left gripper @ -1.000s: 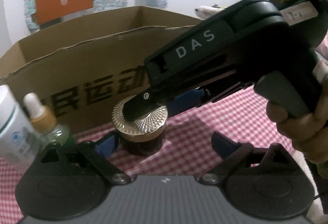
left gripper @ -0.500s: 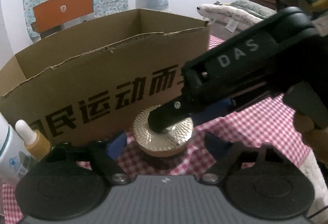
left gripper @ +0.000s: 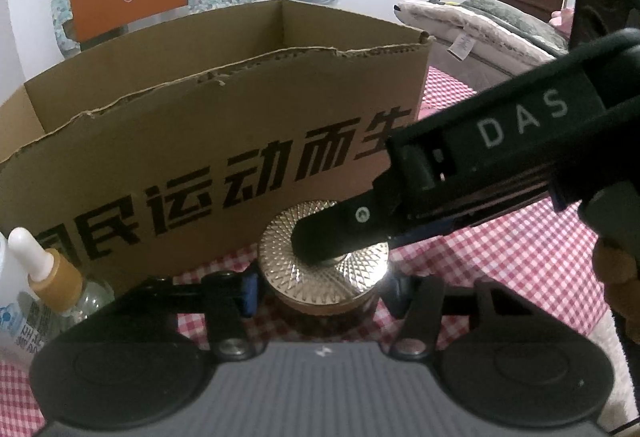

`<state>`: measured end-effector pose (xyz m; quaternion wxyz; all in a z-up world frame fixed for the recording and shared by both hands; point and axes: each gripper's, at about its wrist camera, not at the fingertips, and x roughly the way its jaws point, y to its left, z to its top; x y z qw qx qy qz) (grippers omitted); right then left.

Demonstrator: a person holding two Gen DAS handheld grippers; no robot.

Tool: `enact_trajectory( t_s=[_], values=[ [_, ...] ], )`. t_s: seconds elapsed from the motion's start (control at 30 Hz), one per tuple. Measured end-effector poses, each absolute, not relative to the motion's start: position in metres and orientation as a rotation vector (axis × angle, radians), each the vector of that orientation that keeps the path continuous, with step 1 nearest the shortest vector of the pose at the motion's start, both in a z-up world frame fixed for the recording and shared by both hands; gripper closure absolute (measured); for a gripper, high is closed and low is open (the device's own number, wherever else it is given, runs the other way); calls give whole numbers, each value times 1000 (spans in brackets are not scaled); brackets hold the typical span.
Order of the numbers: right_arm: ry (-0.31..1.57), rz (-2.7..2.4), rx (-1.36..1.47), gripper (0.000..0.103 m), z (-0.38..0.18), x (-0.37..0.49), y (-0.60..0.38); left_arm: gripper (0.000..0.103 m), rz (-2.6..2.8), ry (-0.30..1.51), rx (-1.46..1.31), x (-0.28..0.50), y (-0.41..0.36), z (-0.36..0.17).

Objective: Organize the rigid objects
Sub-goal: 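Lower the right gripper onto the gold-lidded jar and grasp it, then carry the gold-lidded jar into the box and open the right gripper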

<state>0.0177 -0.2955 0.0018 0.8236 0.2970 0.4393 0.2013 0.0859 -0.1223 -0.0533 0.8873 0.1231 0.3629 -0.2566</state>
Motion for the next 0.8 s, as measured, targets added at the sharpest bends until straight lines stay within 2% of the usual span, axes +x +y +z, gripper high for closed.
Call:
enact_trajectory(
  t_s=[0.37, 0.6, 0.8],
  values=[
    [892, 429, 610, 59, 25, -5, -296, 46, -535, 721, 248, 62, -122, -28],
    [773, 472, 534, 59, 86, -24, -295, 46, -514, 609, 228, 42, -118, 30],
    [687, 523, 469, 58, 140, -8, -293, 46, -479, 545, 216, 57, -117, 78]
  ],
)
